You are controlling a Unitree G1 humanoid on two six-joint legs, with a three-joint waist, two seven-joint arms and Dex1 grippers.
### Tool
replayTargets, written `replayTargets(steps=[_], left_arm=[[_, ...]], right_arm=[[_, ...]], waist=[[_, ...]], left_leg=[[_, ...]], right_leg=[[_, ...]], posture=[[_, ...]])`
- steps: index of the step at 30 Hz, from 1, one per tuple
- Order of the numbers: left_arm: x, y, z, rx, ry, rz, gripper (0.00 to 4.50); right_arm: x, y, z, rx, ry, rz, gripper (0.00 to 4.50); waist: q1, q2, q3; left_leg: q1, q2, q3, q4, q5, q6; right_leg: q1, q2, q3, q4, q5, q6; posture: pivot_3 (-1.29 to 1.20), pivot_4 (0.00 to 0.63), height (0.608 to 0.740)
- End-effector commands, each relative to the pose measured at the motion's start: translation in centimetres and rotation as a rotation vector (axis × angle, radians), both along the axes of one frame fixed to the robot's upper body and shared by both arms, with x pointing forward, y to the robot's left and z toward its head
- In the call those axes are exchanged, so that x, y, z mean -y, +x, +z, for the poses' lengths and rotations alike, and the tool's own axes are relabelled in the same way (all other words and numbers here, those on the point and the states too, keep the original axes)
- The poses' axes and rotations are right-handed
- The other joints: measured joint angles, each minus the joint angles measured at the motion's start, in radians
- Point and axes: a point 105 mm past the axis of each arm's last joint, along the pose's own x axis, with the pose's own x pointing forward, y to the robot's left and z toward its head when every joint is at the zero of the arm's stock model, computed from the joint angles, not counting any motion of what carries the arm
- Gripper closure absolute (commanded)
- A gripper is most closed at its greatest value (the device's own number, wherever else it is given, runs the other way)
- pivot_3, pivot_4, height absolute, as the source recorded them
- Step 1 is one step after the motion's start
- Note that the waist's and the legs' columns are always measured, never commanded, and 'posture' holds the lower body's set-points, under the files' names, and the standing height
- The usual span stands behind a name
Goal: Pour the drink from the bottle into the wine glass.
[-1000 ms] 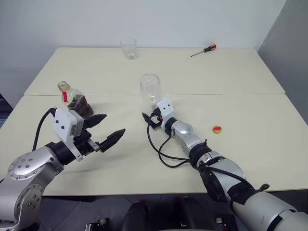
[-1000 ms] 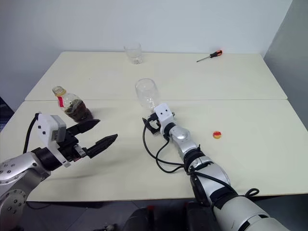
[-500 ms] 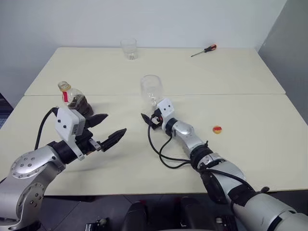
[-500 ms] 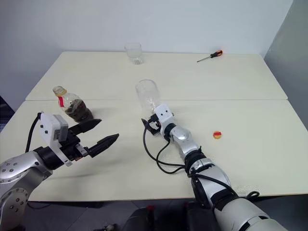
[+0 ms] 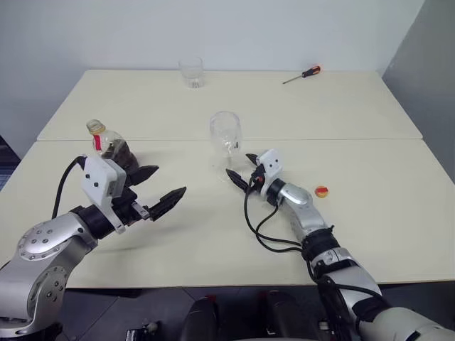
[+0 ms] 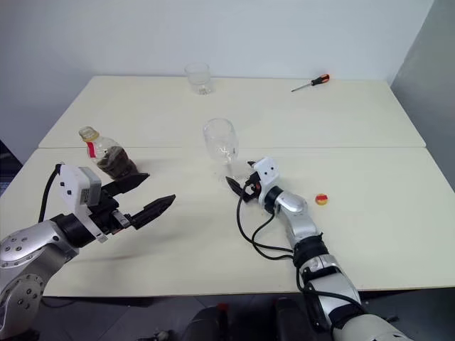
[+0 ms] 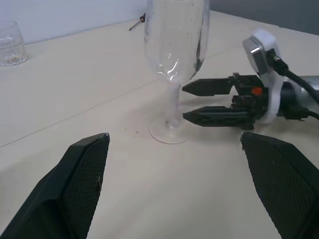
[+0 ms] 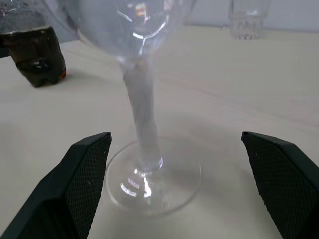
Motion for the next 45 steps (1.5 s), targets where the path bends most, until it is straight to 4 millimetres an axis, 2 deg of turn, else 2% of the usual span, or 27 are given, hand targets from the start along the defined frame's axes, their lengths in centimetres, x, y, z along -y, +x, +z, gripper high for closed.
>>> replayTargets(steps=[1, 10, 14, 19, 24, 32, 38, 45], left_arm=[[-1.3, 0.5, 0.6, 0.044, -0.006, 0.076, 0.00], [-4.5, 1.2, -0.2, 0.053, -0.052, 0.281, 0.00], [-6.6, 2.1, -0.6, 0.090, -0.070, 0.420, 0.00], [-9.1, 2.8, -0.5, 0.152, -0.075, 0.562, 0.00], [-11.5, 3.2, -0.3, 0.199, -0.069, 0.679, 0.00], [-12.6, 4.5, -0.4, 0.222, -0.071, 0.711, 0.00], [-12.3, 5.9, -1.0, 0.195, -0.090, 0.664, 0.00], [-11.5, 7.5, -2.9, 0.141, -0.097, 0.603, 0.00]], right_arm=[[0.2, -1.7, 2.7, 0.055, 0.029, 0.094, 0.03], [4.0, -7.9, 5.9, 0.092, 0.022, 0.291, 0.03], [4.3, -11.1, 8.7, 0.083, 0.074, 0.423, 0.03], [4.6, -12.8, 10.6, 0.056, 0.124, 0.479, 0.03], [4.3, -13.5, 12.0, 0.068, 0.157, 0.492, 0.03], [4.2, -13.0, 12.8, 0.090, 0.155, 0.473, 0.03], [4.1, -12.6, 13.3, 0.092, 0.157, 0.458, 0.03], [4.2, -12.2, 13.3, 0.079, 0.159, 0.429, 0.03]], waist=[[0.001, 0.000, 0.000], [0.012, 0.000, 0.000], [0.013, -0.001, 0.000], [0.021, -0.002, -0.001], [0.022, -0.002, -0.001], [0.022, -0.002, -0.001], [0.022, -0.002, -0.001], [0.022, -0.002, -0.001]], left_leg=[[0.000, 0.000, 0.000, 0.000, 0.000, 0.000], [-0.001, -0.001, -0.001, 0.001, 0.000, 0.000], [0.000, -0.002, -0.001, 0.001, 0.000, 0.000], [-0.001, -0.002, -0.002, 0.001, 0.000, 0.000], [-0.001, -0.002, -0.002, 0.001, 0.000, 0.000], [-0.001, -0.002, -0.002, 0.001, 0.000, 0.000], [-0.001, -0.002, -0.002, 0.001, 0.000, 0.000], [-0.002, -0.002, -0.002, 0.001, 0.000, 0.000]], right_leg=[[0.000, 0.000, 0.000, 0.000, 0.000, 0.000], [0.000, -0.001, -0.001, -0.001, 0.000, 0.000], [0.000, 0.001, -0.001, -0.001, 0.000, 0.000], [0.001, 0.001, -0.002, -0.002, 0.000, 0.000], [0.001, 0.001, -0.002, -0.002, 0.000, 0.000], [0.001, 0.001, -0.002, -0.002, 0.000, 0.001], [0.001, 0.001, -0.003, -0.002, 0.000, 0.000], [0.001, 0.001, -0.003, -0.002, 0.000, 0.001]], posture=[[0.00, 0.150, 0.740], [0.00, 0.150, 0.740], [0.00, 0.150, 0.740], [0.00, 0.150, 0.740], [0.00, 0.150, 0.740], [0.00, 0.150, 0.740], [0.00, 0.150, 0.740], [0.00, 0.150, 0.740]])
